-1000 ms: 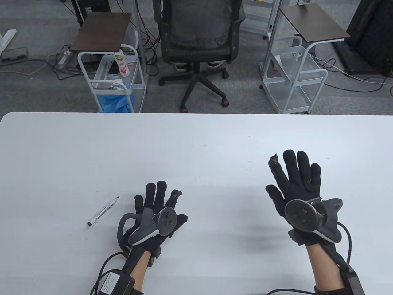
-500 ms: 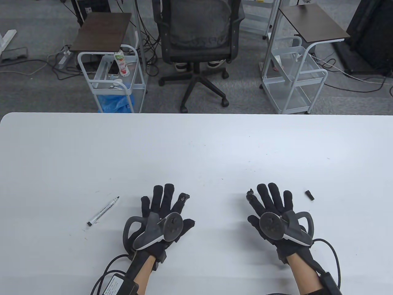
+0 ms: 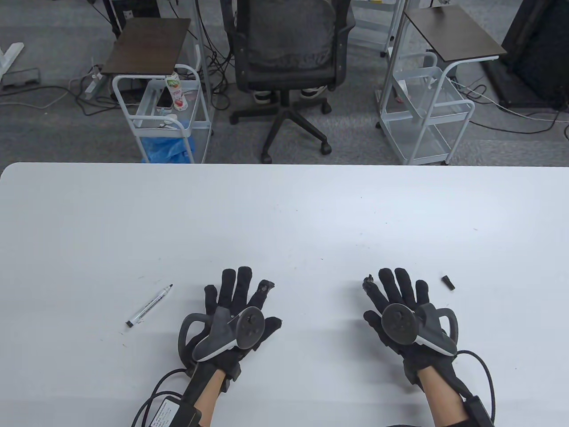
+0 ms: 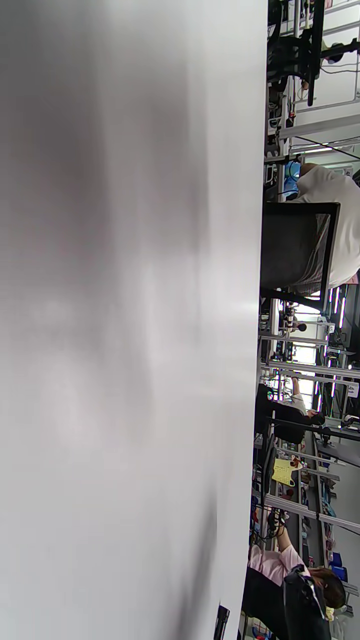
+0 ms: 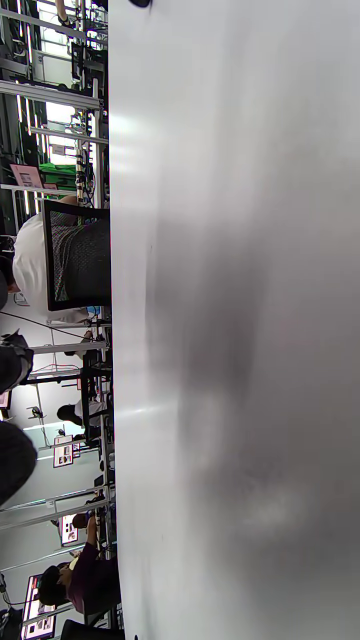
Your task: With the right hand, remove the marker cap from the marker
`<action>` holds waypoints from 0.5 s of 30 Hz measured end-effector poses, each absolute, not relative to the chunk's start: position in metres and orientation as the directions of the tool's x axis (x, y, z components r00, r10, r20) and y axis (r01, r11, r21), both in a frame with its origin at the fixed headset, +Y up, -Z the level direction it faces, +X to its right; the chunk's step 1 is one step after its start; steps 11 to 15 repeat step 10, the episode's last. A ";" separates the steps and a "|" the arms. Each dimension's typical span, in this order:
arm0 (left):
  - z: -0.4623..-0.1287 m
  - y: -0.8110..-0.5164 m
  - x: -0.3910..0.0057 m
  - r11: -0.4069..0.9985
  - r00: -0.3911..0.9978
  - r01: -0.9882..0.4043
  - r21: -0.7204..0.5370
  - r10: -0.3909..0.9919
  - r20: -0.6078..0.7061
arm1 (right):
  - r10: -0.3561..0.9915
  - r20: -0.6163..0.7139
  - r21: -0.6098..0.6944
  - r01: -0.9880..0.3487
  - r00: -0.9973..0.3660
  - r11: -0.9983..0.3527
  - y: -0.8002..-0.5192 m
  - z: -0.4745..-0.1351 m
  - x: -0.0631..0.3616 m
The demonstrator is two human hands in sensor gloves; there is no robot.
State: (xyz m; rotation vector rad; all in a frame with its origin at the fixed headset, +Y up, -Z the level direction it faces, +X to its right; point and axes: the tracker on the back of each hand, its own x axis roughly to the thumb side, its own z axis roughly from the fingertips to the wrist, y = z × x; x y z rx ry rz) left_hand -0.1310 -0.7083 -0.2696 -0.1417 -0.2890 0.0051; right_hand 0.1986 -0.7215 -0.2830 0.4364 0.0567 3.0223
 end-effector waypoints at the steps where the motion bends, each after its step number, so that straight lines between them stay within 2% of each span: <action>1: -0.270 -0.710 -0.131 0.989 0.959 0.013 -0.148 0.030 0.283 | 0.084 0.284 0.049 -0.073 -0.955 -0.996 -0.723 -0.283 0.198; 15: -0.272 -0.716 -0.129 0.984 0.958 0.025 -0.174 0.026 0.286 | 0.054 0.307 0.059 -0.038 -0.950 -0.998 -0.725 -0.283 0.191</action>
